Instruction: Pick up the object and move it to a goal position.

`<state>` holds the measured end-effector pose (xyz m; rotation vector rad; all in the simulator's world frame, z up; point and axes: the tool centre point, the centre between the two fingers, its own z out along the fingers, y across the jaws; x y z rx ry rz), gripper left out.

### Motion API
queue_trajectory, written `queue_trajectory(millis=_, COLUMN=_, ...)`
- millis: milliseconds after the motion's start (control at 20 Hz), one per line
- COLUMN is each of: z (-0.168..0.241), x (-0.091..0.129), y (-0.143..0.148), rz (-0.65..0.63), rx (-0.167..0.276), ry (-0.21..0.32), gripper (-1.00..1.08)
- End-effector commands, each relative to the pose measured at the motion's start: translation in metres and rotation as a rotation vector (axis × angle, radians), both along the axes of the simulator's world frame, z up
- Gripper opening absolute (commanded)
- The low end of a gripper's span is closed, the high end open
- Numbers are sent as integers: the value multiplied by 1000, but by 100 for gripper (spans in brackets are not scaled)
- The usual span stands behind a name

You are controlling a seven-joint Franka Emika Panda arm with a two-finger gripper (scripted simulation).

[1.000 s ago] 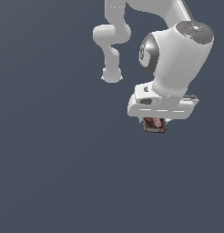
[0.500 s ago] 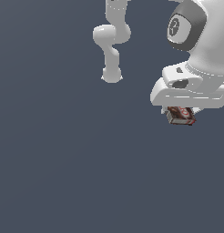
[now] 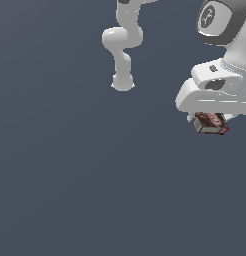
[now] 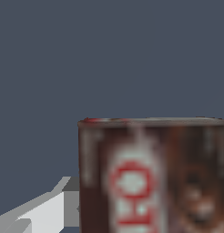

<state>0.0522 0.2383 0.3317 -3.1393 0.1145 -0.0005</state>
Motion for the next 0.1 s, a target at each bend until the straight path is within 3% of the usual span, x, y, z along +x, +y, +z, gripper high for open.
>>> queue_trajectory(millis=0, z=2, x=1, y=1, rz=-1, rx=0, ry=0, gripper=-100)
queue_trajectory(millis=50, z=2, x=1, y=2, rz=-1, rx=0, ry=0, gripper=-100)
